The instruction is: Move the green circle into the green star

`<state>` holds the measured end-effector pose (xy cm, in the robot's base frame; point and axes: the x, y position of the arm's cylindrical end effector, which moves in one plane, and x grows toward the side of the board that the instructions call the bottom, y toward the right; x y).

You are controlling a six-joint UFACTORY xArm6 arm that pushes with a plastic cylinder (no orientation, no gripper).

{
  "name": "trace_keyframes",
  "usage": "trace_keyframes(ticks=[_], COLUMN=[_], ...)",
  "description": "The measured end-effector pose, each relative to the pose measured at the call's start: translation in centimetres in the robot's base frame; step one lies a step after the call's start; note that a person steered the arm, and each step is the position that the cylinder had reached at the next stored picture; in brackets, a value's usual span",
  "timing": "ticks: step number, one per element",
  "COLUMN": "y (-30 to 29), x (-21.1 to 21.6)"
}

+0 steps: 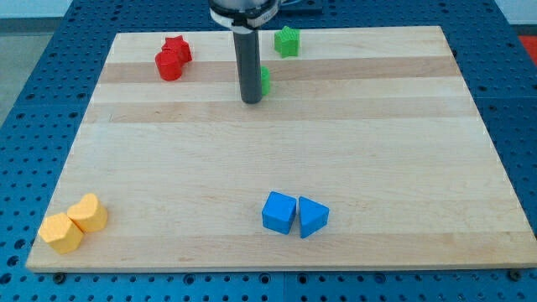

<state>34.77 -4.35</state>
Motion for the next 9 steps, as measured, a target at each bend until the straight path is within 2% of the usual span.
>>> trace_keyframes(ticks=[1, 2, 3, 5, 6, 7, 9], y=[0.0, -3.9, -4.0, 2.0, 1.3, 3.6, 4.0], x=[-1.6, 0.0, -1.8, -5.5, -4.1, -1.9, -2.9])
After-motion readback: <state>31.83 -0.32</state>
